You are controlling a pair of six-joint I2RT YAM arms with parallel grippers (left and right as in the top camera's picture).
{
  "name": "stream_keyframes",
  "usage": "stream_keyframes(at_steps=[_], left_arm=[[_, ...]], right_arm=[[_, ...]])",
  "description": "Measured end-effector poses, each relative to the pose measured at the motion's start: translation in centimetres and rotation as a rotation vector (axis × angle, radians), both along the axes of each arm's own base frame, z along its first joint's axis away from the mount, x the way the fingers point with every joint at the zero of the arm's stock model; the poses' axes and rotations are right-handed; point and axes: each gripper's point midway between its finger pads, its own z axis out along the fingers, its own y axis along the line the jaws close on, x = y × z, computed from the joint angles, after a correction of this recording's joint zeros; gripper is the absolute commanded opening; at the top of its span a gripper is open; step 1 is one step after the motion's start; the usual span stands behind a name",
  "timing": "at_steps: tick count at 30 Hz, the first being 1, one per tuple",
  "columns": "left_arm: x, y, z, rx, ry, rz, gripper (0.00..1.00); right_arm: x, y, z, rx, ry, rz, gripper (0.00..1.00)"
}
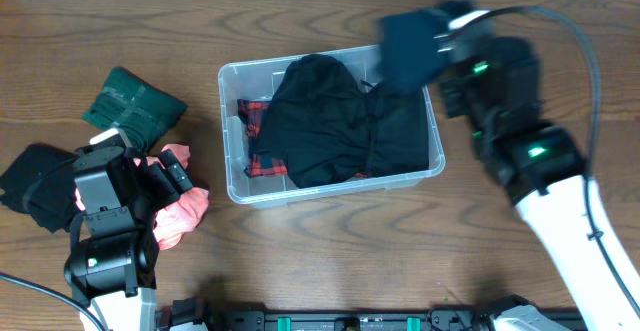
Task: Pack container
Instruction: 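Place the black cloth into the bin with the right gripper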
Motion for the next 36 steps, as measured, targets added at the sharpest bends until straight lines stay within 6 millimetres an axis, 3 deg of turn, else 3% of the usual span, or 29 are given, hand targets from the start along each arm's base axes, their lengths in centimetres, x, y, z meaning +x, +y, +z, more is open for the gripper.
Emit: stream_keyframes(at_steps=[4,7,9,17,23,25,30,33,36], left_arm=[[0.0,0.0,0.0,0.0,0.0,0.0,0.98],[0.0,0.0,0.0,0.0,0.0,0.0,0.98],[0.0,0.0,0.0,0.0,0.0,0.0,0.98],[0.0,0.0,0.0,0.0,0.0,0.0,0.98],[0.0,0.0,0.0,0.0,0.0,0.0,0.98],[0.0,0.0,0.0,0.0,0.001,0.0,0.98],[-0.1,0.0,-0.1,-0.001,0.004,0.0,0.98],[-0.1,0.0,-0.1,-0.001,0.005,0.0,0.98],[-0.1,0.0,-0.1,-0.002,0.006,0.0,0.98]], right_arm=[[-1.4,7.9,0.7,0.006,-0.058,0.223,0.01],[-2.4,12.4,-0.7,-0.004,-0.05,0.333,0.01],[-2.8,15.1,-3.0,-0.023,-0.009,0.39,0.01],[-2.5,21.5,-12.3,-0.091,0.114,0.491,0.01],[-3.1,23.8,-16.3,-0.117,0.156,0.532,0.06],[-3.1,23.7,-16.8,-0.123,0.169,0.517,0.34],[-3.1,22.7,-17.0,-0.158,0.181,0.482,0.31],[-3.4,22.2,-15.0,-0.157,0.158,0.48,0.33],[-3.6,21.8,-9.9,-0.1,0.055,0.479,0.33]])
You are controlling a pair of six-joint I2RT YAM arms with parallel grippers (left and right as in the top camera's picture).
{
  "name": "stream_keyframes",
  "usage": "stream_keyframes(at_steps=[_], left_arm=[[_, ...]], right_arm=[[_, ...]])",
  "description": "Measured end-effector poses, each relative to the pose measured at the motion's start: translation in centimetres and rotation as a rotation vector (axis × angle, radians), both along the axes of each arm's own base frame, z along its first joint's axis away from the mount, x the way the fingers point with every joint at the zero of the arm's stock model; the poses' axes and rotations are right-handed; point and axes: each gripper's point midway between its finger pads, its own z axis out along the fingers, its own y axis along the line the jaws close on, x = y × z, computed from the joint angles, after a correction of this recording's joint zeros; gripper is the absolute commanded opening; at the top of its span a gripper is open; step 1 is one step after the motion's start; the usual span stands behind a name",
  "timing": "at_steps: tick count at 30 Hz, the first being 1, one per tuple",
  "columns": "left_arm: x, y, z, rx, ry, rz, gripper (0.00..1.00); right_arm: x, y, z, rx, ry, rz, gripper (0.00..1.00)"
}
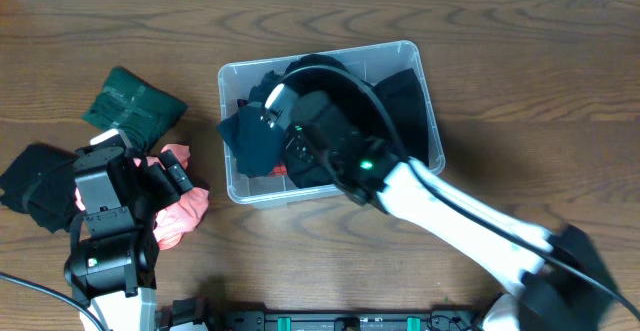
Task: Pack container
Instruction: 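Place the black cloth into the bin with the right gripper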
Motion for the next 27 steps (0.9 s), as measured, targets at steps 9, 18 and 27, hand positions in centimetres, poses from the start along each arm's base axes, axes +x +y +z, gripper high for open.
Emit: stream_keyframes(at_steps=[9,18,27], left_arm=[[0.0,0.0,0.0,0.0,0.0,0.0,0.98],[0.0,0.0,0.0,0.0,0.0,0.0,0.98],[0.0,0.0,0.0,0.0,0.0,0.0,0.98]], right_arm=[[-0.3,-0.1,10.2,0.217,-0.174,0.027,0.28],[-0.6,5.3,-6.1,0.09,0.168,0.219,0.21],[-1.5,5.3,-10.7,0.044,0.285,0.219,0.23]])
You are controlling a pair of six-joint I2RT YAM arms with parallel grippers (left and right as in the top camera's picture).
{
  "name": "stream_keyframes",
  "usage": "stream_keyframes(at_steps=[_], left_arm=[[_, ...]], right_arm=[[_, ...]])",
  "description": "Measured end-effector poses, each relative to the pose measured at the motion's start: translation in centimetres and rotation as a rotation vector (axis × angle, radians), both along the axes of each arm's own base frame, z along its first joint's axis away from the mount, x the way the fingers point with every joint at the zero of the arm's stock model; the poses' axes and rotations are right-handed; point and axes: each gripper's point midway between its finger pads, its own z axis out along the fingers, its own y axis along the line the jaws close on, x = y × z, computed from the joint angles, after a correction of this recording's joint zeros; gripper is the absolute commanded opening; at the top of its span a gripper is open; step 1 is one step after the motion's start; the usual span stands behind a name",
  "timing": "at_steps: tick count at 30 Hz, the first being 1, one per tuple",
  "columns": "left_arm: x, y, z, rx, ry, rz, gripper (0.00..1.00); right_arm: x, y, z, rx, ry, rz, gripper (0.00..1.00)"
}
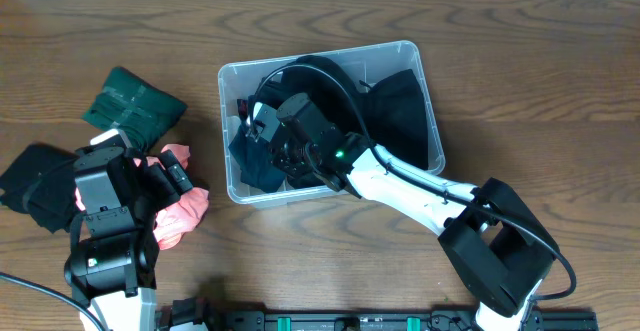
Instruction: Pack container
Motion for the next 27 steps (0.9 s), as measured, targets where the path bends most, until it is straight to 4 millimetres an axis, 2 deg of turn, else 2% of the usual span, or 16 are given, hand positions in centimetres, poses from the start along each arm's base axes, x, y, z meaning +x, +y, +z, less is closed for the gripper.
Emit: stream_keyframes(at_steps=[4,6,8,10,11,13,15,17,20,23,27], left_arm=[[0.0,0.0,0.0,0.0,0.0,0.0,0.98],[0.0,0.0,0.0,0.0,0.0,0.0,0.98],[0.0,0.0,0.0,0.0,0.0,0.0,0.98],[0.0,0.0,0.0,0.0,0.0,0.0,0.98],[0.0,0.0,0.0,0.0,0.0,0.0,0.98],[0.0,0.0,0.0,0.0,0.0,0.0,0.98],[0.0,0.0,0.0,0.0,0.0,0.0,0.98],[0.0,0.0,0.0,0.0,0.0,0.0,0.98],[0.0,0.0,0.0,0.0,0.0,0.0,0.98],[0.0,0.0,0.0,0.0,0.0,0.0,0.98],[0.0,0.0,0.0,0.0,0.0,0.0,0.98]], right_arm=[[0.9,-0.8,2.1,-0.01,-0.07,-0.061,0.32],[2.0,-2.0,4.9,-0.002,-0.15,-0.13,0.33],[3.2,-3.8,8.6,0.024,-0.227,-0.215,0.33],[4.3,-7.0,12.7,0.055,-0.284,-0.333,0.3],[4.8,-8.9,14.1,0.059,-0.294,-0.393,0.28],[5.5,-13.0,15.4,0.052,-0.273,-0.521,0.25],[6.6,-17.6,15.0,0.034,-0.216,-0.673,0.2],[7.3,-21.1,13.4,0.01,-0.144,-0.787,0.16],[7.8,-25.2,10.7,-0.012,-0.018,-0.897,0.15],[6.7,-27.4,8.4,-0.023,0.133,-0.925,0.13],[3.2,-27.9,5.9,-0.072,0.335,-0.905,0.13]])
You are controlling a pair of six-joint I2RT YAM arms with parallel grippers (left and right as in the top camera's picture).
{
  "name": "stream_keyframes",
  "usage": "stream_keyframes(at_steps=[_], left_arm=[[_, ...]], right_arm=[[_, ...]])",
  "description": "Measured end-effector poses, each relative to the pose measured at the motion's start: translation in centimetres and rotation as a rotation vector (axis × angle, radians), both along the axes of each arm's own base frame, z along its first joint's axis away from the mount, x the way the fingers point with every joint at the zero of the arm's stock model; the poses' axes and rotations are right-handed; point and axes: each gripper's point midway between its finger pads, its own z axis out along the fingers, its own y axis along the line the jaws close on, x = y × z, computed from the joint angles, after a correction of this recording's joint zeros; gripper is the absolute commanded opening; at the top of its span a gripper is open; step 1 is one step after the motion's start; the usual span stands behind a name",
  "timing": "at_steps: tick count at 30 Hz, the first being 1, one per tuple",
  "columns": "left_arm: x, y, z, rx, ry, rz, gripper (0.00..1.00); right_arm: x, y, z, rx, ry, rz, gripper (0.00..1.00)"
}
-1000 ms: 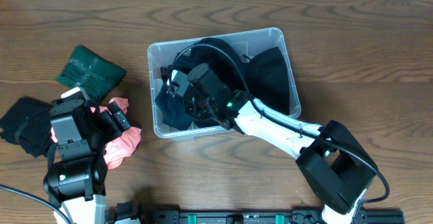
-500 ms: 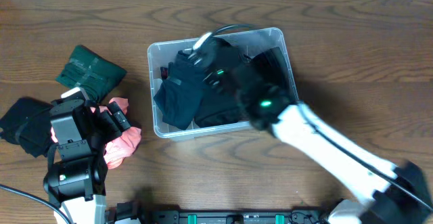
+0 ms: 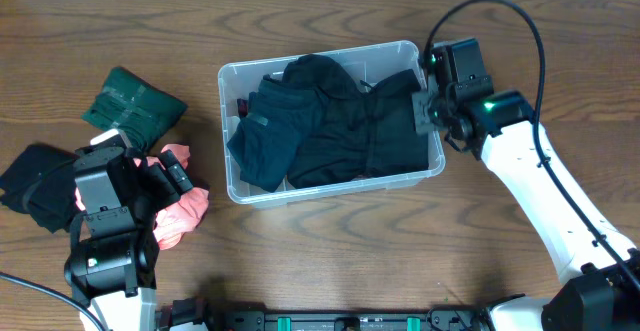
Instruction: Pack container
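The clear plastic container [image 3: 232, 71] stands mid-table. Inside, a dark navy garment [image 3: 262, 143] lies at the left end, black clothes [image 3: 355, 121] fill the rest, and a sliver of red plaid [image 3: 243, 104] shows at the left wall. My right gripper [image 3: 422, 114] hovers at the bin's right rim, open and holding nothing. My left gripper [image 3: 165, 176] rests at the lower left, open over a pink garment [image 3: 188, 211] on the table.
A folded green garment [image 3: 133, 106] lies left of the bin. A crumpled black garment [image 3: 35, 186] sits at the far left beside the left arm. The right arm's cable arcs above the bin's right end.
The right gripper has left the bin's left end and now sits at its right rim. The navy garment it held lies let go at the bin's left end. The left arm is unchanged.
The right gripper first held the navy garment in the air past the bin's far right corner. It then had it over the bin's left end, then pressed low into that end. Now the garment lies there and the gripper is back at the right rim. The left arm stayed still.
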Motion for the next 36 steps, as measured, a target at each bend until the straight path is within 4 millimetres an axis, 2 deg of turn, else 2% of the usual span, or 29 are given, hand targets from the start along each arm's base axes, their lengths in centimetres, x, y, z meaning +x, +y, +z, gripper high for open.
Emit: stream_keyframes(at_steps=[8,16,23,28,33,36], left_arm=[[0.0,0.0,0.0,0.0,0.0,0.0,0.98],[-0.1,0.0,-0.1,-0.001,0.003,0.0,0.98],[-0.1,0.0,-0.1,-0.001,0.003,0.0,0.98],[-0.1,0.0,-0.1,-0.001,0.003,0.0,0.98],[0.2,0.0,0.2,0.002,-0.012,0.0,0.98],[0.3,0.1,0.3,0.003,-0.016,0.0,0.98]], right_arm=[[-5.0,0.8,-1.9,0.034,0.218,0.06,0.15],[-8.9,0.1,-2.8,0.006,0.383,0.062,0.15],[-11.3,0.0,-3.0,-0.021,0.473,0.079,0.15],[-11.2,0.5,-3.0,-0.029,0.457,0.096,0.2],[-7.7,1.1,-2.6,-0.019,0.311,0.088,0.24],[-6.2,1.0,-2.3,-0.013,0.254,0.085,0.37]])
